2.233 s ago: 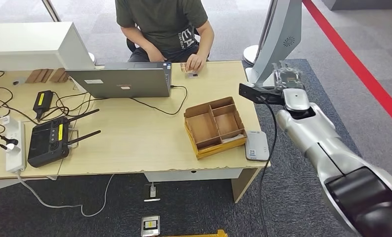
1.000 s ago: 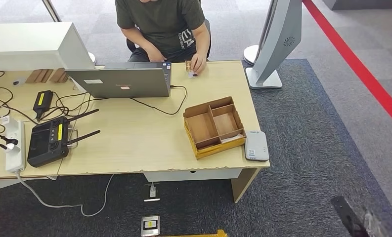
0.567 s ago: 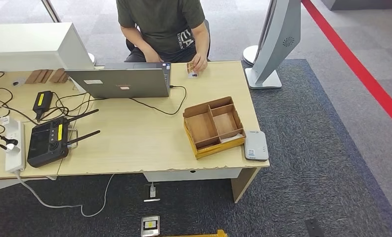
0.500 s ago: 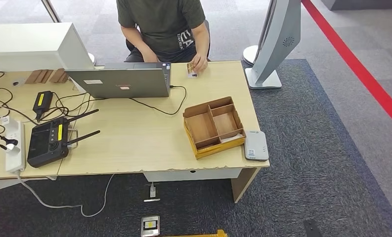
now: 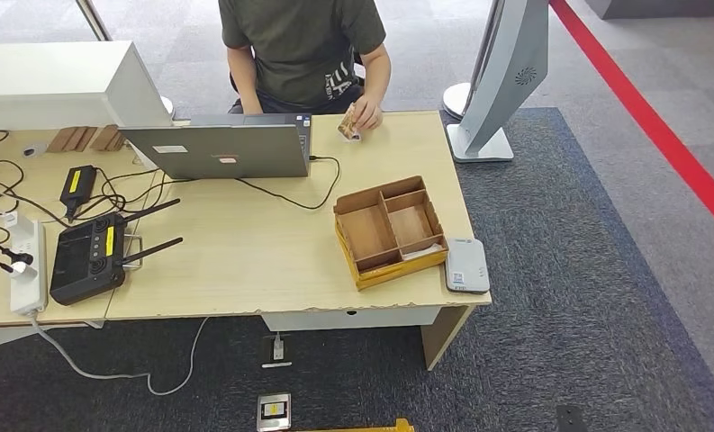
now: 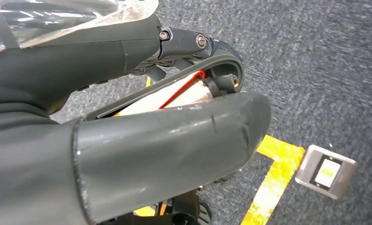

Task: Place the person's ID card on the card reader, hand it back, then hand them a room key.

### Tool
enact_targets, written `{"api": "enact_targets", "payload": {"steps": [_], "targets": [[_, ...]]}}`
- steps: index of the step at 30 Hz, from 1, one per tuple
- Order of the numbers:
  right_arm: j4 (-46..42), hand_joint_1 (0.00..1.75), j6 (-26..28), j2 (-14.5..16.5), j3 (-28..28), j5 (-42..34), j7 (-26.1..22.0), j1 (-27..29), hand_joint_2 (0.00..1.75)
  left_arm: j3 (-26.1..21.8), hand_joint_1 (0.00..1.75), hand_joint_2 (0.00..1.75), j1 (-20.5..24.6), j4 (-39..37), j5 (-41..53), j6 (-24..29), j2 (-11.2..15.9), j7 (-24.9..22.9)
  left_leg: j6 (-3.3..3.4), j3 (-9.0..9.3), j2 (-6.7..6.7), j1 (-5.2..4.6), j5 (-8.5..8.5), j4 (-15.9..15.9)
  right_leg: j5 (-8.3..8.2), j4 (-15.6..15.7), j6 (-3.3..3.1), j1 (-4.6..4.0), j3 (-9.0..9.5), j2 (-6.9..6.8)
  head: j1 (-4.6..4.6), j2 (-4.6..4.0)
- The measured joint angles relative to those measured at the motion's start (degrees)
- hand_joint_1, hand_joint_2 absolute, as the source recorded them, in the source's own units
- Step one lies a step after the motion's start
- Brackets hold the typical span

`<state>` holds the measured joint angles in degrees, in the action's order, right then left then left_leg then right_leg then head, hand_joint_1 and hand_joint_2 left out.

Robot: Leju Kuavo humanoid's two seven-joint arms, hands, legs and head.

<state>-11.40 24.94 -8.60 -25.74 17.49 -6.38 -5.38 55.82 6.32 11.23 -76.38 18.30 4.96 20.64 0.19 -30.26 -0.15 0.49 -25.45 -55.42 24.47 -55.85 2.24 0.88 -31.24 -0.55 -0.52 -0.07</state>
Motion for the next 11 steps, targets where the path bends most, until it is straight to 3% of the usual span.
{"api": "enact_targets", "payload": {"steps": [11], "targets": [[0.7, 0.0, 0.5, 2.0, -0.7, 1.0, 1.2, 0.0, 0.0, -1.4, 0.0, 0.0, -0.3, 0.0, -2.5, -3.9, 0.4, -1.3, 0.0, 0.0, 0.0, 0.0, 0.0, 0.0, 0.0, 0.0, 0.0, 0.0, 0.01, 0.0, 0.0, 0.0]]}}
